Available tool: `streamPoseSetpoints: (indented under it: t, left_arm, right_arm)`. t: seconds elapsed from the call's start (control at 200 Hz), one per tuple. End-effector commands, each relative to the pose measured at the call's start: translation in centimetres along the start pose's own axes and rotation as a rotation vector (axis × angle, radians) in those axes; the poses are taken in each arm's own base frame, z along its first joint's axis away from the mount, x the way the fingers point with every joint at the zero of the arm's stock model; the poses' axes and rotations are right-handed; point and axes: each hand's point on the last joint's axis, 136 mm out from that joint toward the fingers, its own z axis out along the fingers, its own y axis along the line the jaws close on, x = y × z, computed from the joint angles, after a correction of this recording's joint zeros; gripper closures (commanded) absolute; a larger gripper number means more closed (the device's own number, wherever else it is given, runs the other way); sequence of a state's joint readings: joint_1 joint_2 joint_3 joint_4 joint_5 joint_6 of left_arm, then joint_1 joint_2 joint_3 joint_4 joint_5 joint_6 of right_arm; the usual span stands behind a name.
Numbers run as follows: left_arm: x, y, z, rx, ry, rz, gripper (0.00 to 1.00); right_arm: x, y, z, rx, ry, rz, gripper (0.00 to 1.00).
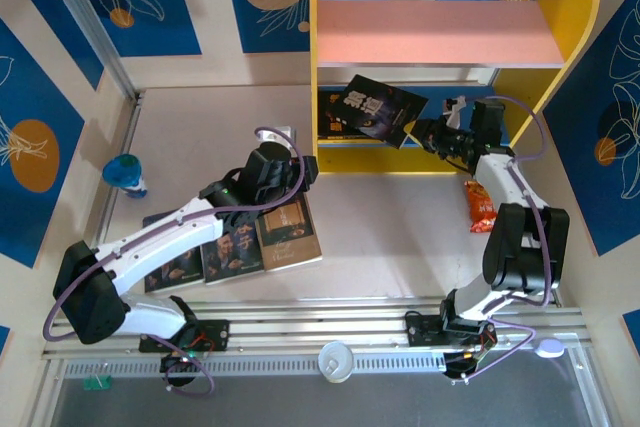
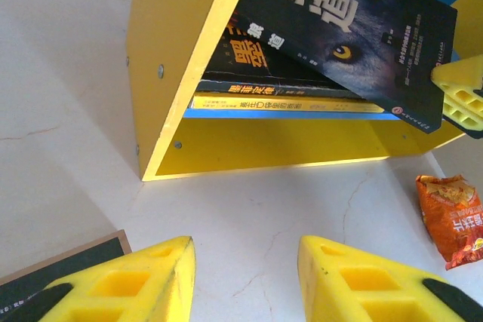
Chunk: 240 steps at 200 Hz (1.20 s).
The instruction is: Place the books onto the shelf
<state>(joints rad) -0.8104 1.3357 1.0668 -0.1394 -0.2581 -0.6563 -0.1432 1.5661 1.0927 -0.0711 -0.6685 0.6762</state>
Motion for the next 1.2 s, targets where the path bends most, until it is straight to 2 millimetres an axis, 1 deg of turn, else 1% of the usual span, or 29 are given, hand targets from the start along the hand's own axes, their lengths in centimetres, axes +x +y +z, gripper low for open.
streamPoseSetpoints:
  t: [0.0, 0.145, 0.27, 0.385, 0.48, 0.635, 0.69, 0.755, 0.955, 1.11, 1.196]
  left_arm:
    - [-1.1, -0.2, -0.8, 0.029, -0.018, -0.029, 0.60]
    - [-1.4, -0.3, -0.9, 0.035, -0.022, -0.033, 0.60]
    - [-1.4, -0.2, -1.0, 0.036, -0.021, -0.036, 0.60]
    - [-1.3, -0.1, -0.9, 0.039, -0.017, -0.039, 0.60]
    - [-1.4, -0.2, -0.8, 0.044, -0.018, -0.044, 0.60]
    - [-1.4, -0.3, -0.8, 0.052, -0.015, -0.046, 0.60]
    - [-1.4, -0.2, -1.0, 0.054, -0.016, -0.046, 0.60]
    - [-1.4, 0.0, -1.0, 0.050, -0.019, -0.047, 0.60]
    - [-1.4, 0.3, -1.3, 0.048, -0.029, -0.056, 0.60]
    - [-1.3, 0.3, -1.3, 0.051, -0.023, -0.057, 0.60]
    - [-1.2, 0.4, -1.4, 0.052, -0.024, -0.060, 0.60]
  right_arm:
    - [0.4, 1.4, -0.4, -0.090, 0.087, -0.051, 0.96]
    - [0.4, 1.0, -0.6, -0.115, 0.126, -0.055, 0.97]
    - [0.4, 0.4, -1.3, -0.120, 0.135, -0.048, 0.98]
    - [0.4, 0.7, -2.0, -0.140, 0.143, -0.067, 0.98]
    - [0.2, 1.0, -2.2, -0.135, 0.152, -0.088, 0.98]
    - [-0.8, 0.7, -1.9, -0.099, 0.151, -0.091, 0.92]
    - [-1.1, 0.6, -1.6, -0.089, 0.151, -0.089, 0.88]
    - [-1.5, 0.4, -1.5, -0.079, 0.148, -0.087, 0.84]
    - [-2.3, 0.0, -1.0, -0.042, 0.135, -0.089, 0.83]
    - [-2.7, -0.2, -0.8, -0.024, 0.129, -0.091, 0.76]
    - [-2.8, -0.3, -0.7, -0.013, 0.123, -0.091, 0.75]
